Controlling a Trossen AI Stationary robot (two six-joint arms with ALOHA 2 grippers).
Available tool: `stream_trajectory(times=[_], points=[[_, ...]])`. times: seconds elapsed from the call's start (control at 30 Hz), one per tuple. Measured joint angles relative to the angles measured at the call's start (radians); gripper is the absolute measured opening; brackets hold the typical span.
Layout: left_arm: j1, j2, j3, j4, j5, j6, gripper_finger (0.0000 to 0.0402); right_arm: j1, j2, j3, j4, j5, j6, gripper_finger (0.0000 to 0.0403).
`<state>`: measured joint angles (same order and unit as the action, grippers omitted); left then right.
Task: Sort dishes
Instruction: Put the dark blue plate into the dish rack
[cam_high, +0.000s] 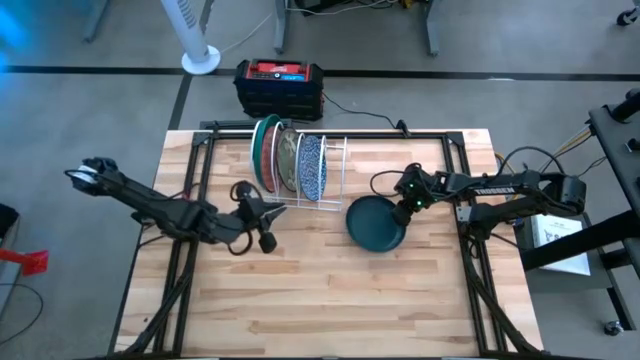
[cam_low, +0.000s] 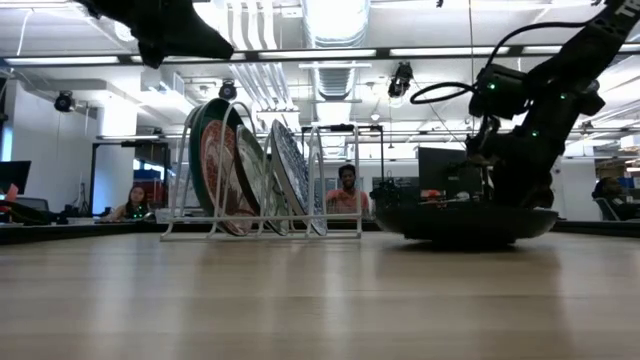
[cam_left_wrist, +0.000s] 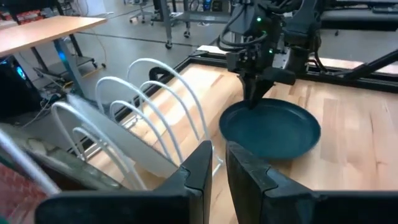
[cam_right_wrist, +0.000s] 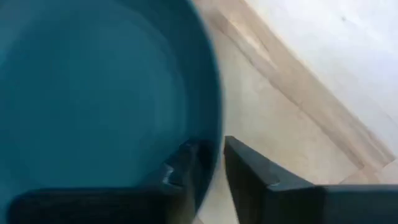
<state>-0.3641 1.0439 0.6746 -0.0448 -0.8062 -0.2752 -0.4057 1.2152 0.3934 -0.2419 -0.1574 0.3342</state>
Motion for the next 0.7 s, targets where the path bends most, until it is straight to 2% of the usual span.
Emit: stream_trajectory(times=[0.07, 0.17, 0.27, 0.43, 0.6, 0.7], points=[[-0.006, 0.03, 0.023, -0.016, -0.012, 0.004, 0.0036, 0.0, 0.0, -0.006, -0.001, 0.001, -0.007, 0.0048], [-0.034, 0.069, 0.06, -0.053, -0.102, -0.004, 0.0036, 0.0, -0.007, -0.006, 0.011, -0.005, -0.022, 0.001], [-0.077, 0.1, 0.096, -0.079, -0.174, -0.004, 0.0036, 0.005, -0.025, -0.005, -0.003, -0.005, -0.038, 0.0009], [-0.137, 0.168, 0.165, -0.057, -0.172, -0.02, 0.0036, 0.055, -0.124, 0.015, -0.011, 0.012, -0.098, 0.0003], [-0.146, 0.307, 0.243, -0.063, -0.172, -0.024, 0.0036, 0.156, -0.287, 0.049, -0.006, 0.101, -0.157, 0.0002], [-0.146, 0.394, 0.307, -0.078, -0.204, -0.02, 0.0036, 0.238, -0.38, 0.068, 0.023, 0.193, -0.21, 0.0001]])
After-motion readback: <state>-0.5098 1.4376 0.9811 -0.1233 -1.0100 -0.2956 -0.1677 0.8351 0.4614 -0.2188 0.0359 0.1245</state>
